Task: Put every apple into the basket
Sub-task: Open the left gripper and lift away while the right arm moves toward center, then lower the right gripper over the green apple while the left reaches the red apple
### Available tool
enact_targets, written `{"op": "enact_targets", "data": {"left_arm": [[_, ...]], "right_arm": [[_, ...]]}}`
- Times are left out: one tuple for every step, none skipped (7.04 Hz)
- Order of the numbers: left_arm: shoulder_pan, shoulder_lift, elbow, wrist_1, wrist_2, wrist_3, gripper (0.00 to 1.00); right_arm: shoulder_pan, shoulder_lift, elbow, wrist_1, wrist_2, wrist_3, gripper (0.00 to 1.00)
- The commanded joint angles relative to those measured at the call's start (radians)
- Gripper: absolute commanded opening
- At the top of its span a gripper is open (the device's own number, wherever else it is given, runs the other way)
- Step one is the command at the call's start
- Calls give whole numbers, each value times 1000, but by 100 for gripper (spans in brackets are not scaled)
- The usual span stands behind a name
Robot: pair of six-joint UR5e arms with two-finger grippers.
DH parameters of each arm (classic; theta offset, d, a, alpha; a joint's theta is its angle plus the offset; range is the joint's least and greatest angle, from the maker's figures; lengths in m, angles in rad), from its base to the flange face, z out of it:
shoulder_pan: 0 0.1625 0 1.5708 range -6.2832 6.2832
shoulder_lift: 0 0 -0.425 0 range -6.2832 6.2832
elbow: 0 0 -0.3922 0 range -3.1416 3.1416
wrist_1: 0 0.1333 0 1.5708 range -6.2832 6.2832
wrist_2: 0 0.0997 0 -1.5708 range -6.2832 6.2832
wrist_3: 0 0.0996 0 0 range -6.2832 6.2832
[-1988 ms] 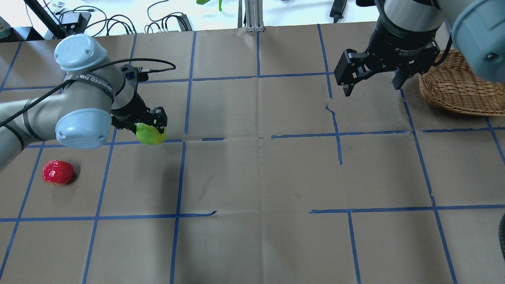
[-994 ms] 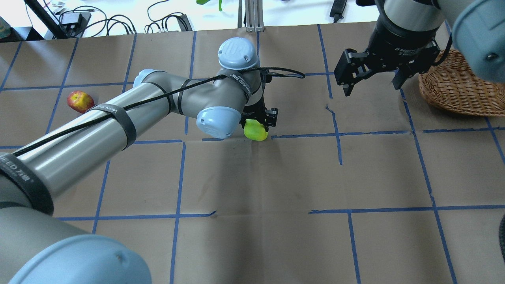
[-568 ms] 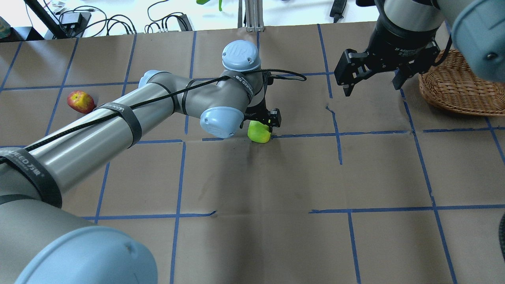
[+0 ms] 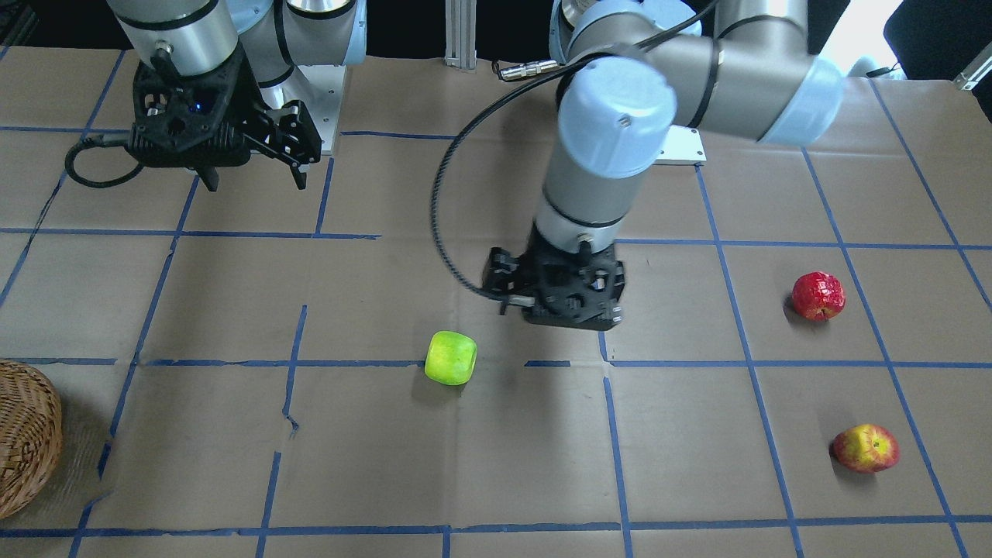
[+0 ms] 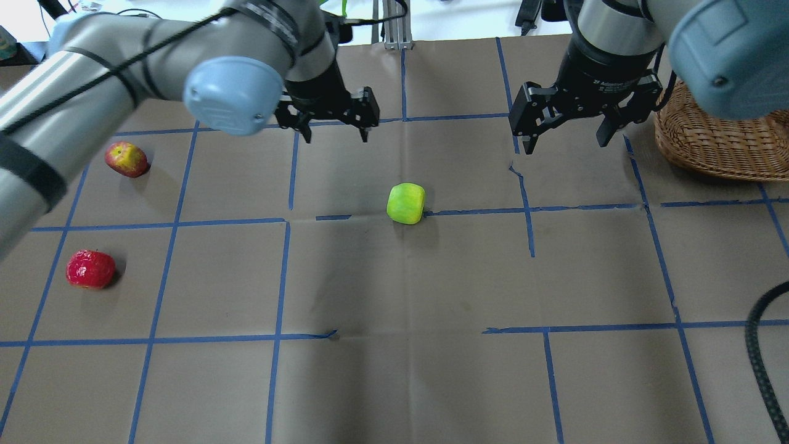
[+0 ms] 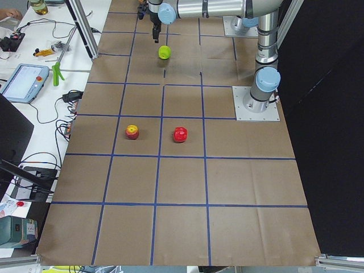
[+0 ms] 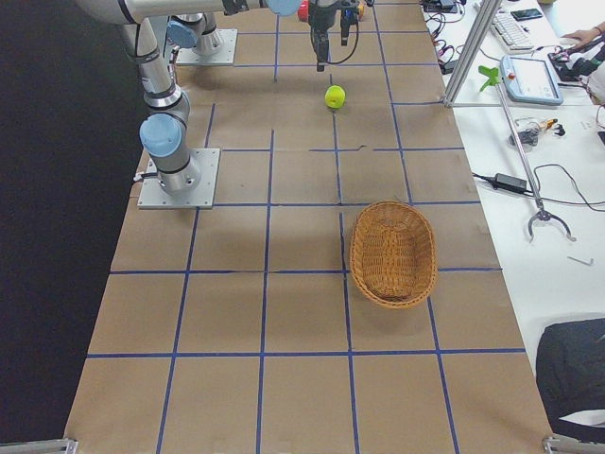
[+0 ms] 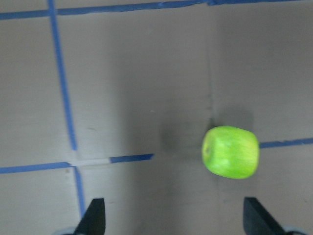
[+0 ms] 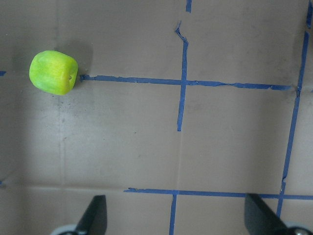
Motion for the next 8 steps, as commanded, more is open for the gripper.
{"op": "enact_targets", "data": {"left_arm": [[256, 158, -45, -192, 170, 162, 99], [416, 175, -105, -193, 168, 358, 99], [582, 171, -171, -142, 160, 589, 99], [728, 145, -260, 31, 154, 746, 98], [798, 131, -362, 197, 154, 871, 98], [812, 127, -451, 325, 152, 936, 98], [814, 120, -484, 362, 130, 938, 98], [815, 90, -488, 363, 49, 940, 98]], "right_arm": [[28, 114, -8, -104, 6, 98, 100], [84, 163, -22, -162, 24, 149, 100], [130, 233, -40, -231, 27, 231, 100], [181, 305, -54, -285, 29, 307, 100], [228, 358, -66, -335, 29, 362, 100], [262, 410, -71, -375, 28, 419, 100], [282, 462, -74, -434, 28, 450, 100], [290, 495, -72, -443, 15, 455, 100]]}}
